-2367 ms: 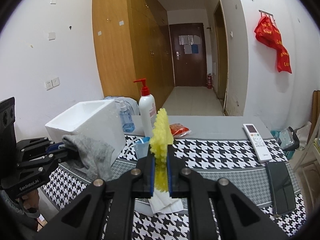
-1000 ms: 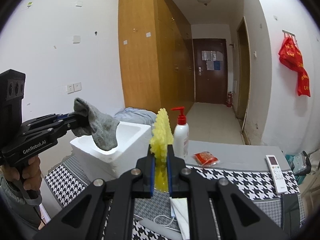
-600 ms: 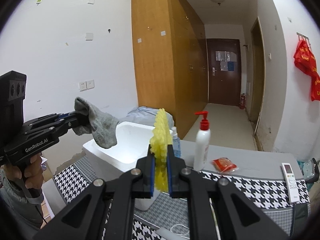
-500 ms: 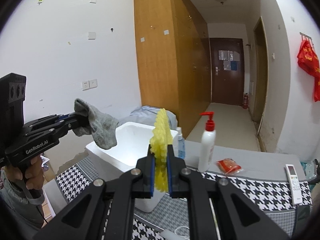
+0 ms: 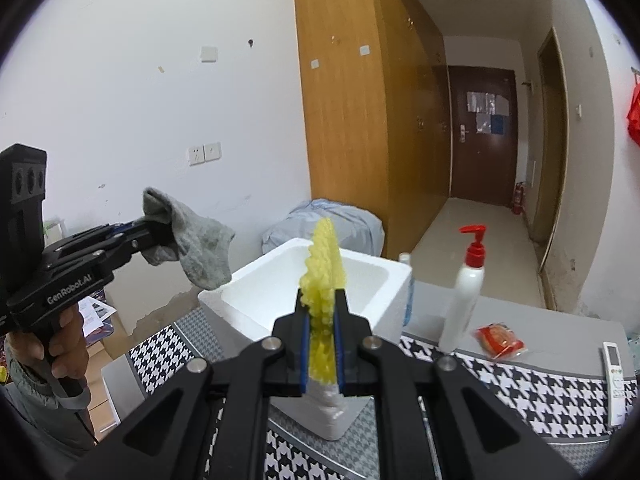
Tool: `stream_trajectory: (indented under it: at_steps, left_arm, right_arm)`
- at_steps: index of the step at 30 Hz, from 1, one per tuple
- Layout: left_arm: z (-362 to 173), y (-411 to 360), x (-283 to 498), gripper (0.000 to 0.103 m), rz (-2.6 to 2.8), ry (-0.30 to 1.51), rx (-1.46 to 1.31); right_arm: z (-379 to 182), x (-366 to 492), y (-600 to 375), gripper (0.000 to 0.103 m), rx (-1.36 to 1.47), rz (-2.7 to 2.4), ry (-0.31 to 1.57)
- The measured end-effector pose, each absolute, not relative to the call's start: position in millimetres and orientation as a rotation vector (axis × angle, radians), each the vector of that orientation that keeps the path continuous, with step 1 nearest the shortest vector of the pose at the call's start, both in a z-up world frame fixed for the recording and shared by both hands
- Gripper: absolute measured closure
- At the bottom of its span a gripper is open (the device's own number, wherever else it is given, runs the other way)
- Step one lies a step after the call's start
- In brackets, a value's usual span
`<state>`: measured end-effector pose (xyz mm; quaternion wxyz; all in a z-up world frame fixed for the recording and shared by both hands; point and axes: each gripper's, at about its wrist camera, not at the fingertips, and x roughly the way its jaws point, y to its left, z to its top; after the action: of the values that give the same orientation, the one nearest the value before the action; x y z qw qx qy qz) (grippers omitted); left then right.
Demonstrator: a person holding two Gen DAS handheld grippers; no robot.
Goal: Organize soft objects
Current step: 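Lift the yellow mesh sleeve with the right gripper and carry it over the white foam box, then open the right gripper to drop the yellow mesh sleeve into the box, then carry the grey sock over the box and open the left gripper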
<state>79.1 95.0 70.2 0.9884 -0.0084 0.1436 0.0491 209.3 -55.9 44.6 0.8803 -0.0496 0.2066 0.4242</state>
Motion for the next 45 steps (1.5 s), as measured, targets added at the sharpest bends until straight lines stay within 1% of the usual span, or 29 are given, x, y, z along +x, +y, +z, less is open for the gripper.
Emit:
stream_trajectory:
  at_steps: [24,25,26,27,28,29,31,34,35,41,42,44,45]
  left_arm:
    - [63,109,91,0.092,0.116,0.306,-0.028]
    - [63,110,90,0.092,0.118,0.306,-0.029]
    - [63,110,91,0.092,0.116,0.308,-0.032]
    - [63,110,92,0.092,0.116,0.31,-0.033]
    - [63,109,92,0.092,0.117,0.311,-0.035]
    - [62,110,93,0.092,0.118,0.313,-0.038]
    - [61,111,95,0.092,0.115,0.319,-0.045]
    - [61,110,97,0.092,0.115,0.326,-0.047]
    - [61,109,98,0.092,0.113,0.328,-0.045]
    - [61,109,102,0.092,0.103,0.334,-0.044]
    - [61,109,103,0.092,0.102,0.335,-0.042]
    - [61,108,106,0.092,0.097,0.339,-0.04]
    - [61,107,108,0.092,0.095,0.341,-0.041]
  right_arm:
    - [28,235,-1,0.089,-0.186,0.893,0.555]
    - [28,237,-1,0.084,-0.182,0.889,0.558]
    - [28,238,-2,0.069,-0.179,0.884,0.56]
    - [27,239,-3,0.059,-0.165,0.886,0.561]
    - [28,241,-4,0.042,-0.151,0.893,0.562]
    - [29,241,-6,0.039,-0.142,0.899,0.562]
    - [30,240,-7,0.037,-0.145,0.894,0.554]
    - [32,237,-10,0.024,-0.142,0.897,0.542]
    - [32,236,-11,0.022,-0.141,0.899,0.537]
    - [35,231,-14,0.021,-0.159,0.89,0.519]
    - [36,230,-16,0.021,-0.158,0.889,0.514]
    - [37,229,-19,0.015,-0.157,0.883,0.505]
    - [37,228,-21,0.015,-0.155,0.878,0.501]
